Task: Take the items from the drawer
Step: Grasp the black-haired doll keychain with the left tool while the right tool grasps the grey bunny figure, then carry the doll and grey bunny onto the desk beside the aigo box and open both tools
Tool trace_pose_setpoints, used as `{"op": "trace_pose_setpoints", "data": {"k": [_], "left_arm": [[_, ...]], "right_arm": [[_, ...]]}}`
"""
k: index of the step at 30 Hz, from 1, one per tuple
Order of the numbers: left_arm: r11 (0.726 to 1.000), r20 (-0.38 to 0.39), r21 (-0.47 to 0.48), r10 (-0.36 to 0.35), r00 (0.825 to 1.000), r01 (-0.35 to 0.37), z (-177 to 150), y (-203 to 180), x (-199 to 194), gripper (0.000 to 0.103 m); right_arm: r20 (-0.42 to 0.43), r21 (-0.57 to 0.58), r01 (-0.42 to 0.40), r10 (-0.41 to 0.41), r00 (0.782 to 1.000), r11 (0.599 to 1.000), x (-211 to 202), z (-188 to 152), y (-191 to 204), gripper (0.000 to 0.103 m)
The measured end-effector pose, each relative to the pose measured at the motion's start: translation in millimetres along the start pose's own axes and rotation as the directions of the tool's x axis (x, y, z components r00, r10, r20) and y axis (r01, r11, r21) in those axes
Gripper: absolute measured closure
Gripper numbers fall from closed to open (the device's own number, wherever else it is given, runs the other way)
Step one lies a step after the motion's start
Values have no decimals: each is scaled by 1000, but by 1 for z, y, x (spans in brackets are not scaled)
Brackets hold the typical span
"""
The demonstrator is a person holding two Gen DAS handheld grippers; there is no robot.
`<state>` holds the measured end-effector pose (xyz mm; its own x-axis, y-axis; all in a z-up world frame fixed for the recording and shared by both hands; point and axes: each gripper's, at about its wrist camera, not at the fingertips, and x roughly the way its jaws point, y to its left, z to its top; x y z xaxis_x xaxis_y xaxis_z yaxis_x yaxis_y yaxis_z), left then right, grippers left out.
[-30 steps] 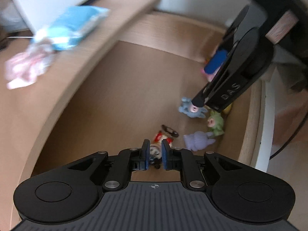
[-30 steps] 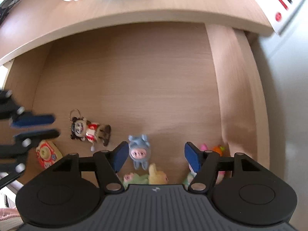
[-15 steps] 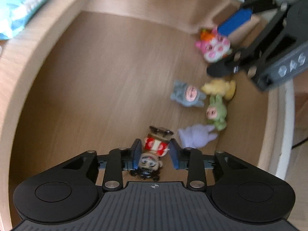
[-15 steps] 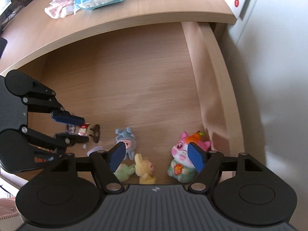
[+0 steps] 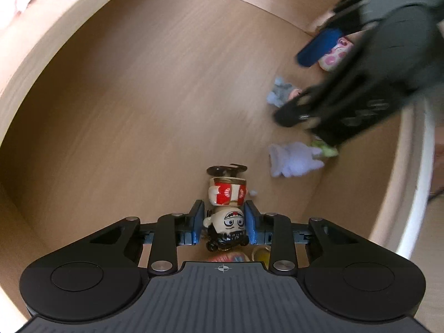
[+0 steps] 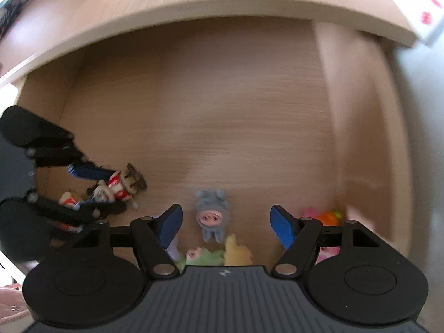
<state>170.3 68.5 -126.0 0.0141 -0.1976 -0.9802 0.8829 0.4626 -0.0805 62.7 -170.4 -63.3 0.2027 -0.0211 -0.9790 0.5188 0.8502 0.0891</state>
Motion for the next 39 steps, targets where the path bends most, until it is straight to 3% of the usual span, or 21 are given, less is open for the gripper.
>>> {"op": "trace_pose_setpoints", "data": {"k": [1, 3, 6, 10, 17, 19, 22, 24, 26, 28, 33, 35, 39], "left_arm": [[1000, 14, -23, -3, 1000, 3, -4, 2, -4, 68], [995, 52, -95, -11, 999, 16, -13, 9, -14, 69], [977, 132, -209, -20, 991, 48, -25, 21, -33, 69], [953, 226, -298, 20, 974, 49, -34, 24, -62, 69], [921, 392, -368, 28, 920, 129, -21, 34, -111, 69], [916, 447, -376, 48, 893, 139, -14, 38, -128, 69], [917, 540, -372, 86, 837, 145, 14, 36, -152, 69], [922, 589, -362, 111, 801, 138, 46, 34, -165, 69], [932, 617, -341, 125, 777, 121, 78, 34, -173, 69], [945, 627, -315, 142, 766, 82, 115, 31, -171, 68], [944, 596, -330, 210, 775, -3, 177, 35, -136, 68], [936, 593, -351, 222, 774, 1, 190, 39, -119, 70], [917, 605, -400, 252, 755, 14, 195, 41, -115, 70]], "right_arm": [[-17, -14, 4, -4, 1000, 1000, 6, 4, 2, 34], [-51, -25, 19, -20, 999, 1000, 16, 7, 16, 58], [-51, -65, 38, -42, 998, 997, 16, 9, 25, 75], [0, -74, 50, -50, 999, 996, -1, 6, 31, 75], [185, 9, 6, -8, 983, 1000, -80, 0, 18, 75], [239, 39, 11, -20, 971, 999, -102, 1, 11, 75], [302, 77, 1, -25, 953, 997, -127, 4, 8, 75], [332, 83, -1, -27, 943, 997, -142, 12, 7, 75], [349, 78, 6, -33, 936, 997, -144, 2, 11, 75], [353, 73, 12, -37, 935, 997, -159, -6, 13, 75], [345, 78, 19, -45, 938, 997, -143, 7, 16, 75], [351, 77, 33, -58, 935, 996, -146, 6, 14, 75], [368, 100, 46, -80, 926, 994, -144, 6, 5, 76]]}}
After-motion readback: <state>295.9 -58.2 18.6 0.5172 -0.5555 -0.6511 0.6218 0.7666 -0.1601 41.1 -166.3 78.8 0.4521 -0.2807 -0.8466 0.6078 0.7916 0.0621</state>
